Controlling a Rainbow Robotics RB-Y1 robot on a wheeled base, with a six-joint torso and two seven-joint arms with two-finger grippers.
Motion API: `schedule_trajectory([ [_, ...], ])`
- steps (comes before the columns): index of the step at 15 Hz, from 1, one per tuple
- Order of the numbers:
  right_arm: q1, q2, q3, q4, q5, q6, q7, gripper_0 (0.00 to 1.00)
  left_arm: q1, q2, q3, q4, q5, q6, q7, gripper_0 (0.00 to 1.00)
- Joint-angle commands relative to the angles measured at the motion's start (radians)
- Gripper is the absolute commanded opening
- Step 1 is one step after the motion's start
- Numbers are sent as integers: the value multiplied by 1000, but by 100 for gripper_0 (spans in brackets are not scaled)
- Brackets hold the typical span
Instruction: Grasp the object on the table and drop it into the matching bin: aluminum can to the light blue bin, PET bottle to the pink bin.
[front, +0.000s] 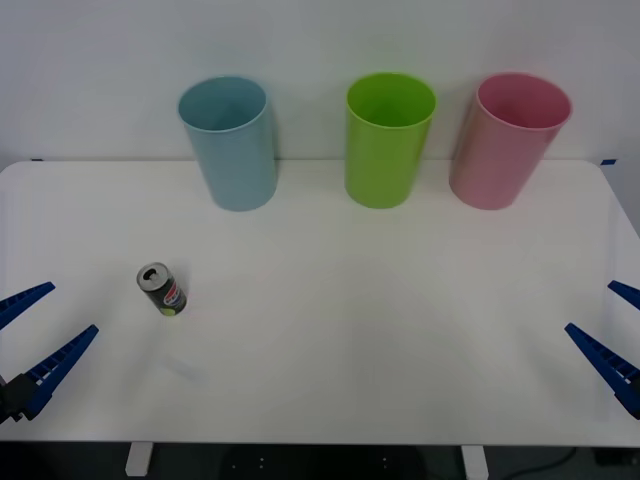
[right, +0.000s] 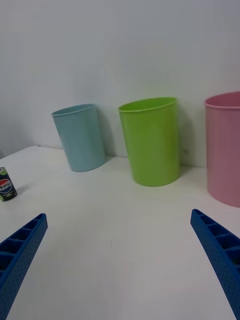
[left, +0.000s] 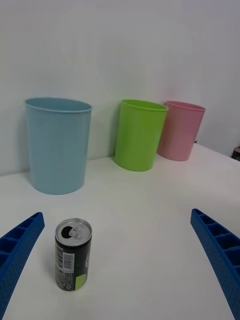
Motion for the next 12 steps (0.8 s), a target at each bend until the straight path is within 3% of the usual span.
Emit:
schedule_trajectory([
  [1, 0, 0, 0, 0, 0, 0, 0, 100, 0, 0, 0, 0, 0, 0, 0, 100],
  [6, 0, 0, 0, 0, 0, 0, 0, 100, 18, -13, -10, 23, 17, 8, -3, 100],
  [12, 0, 0, 0, 0, 0, 0, 0, 100, 16, -13, -28, 44, -60, 59, -21, 100],
])
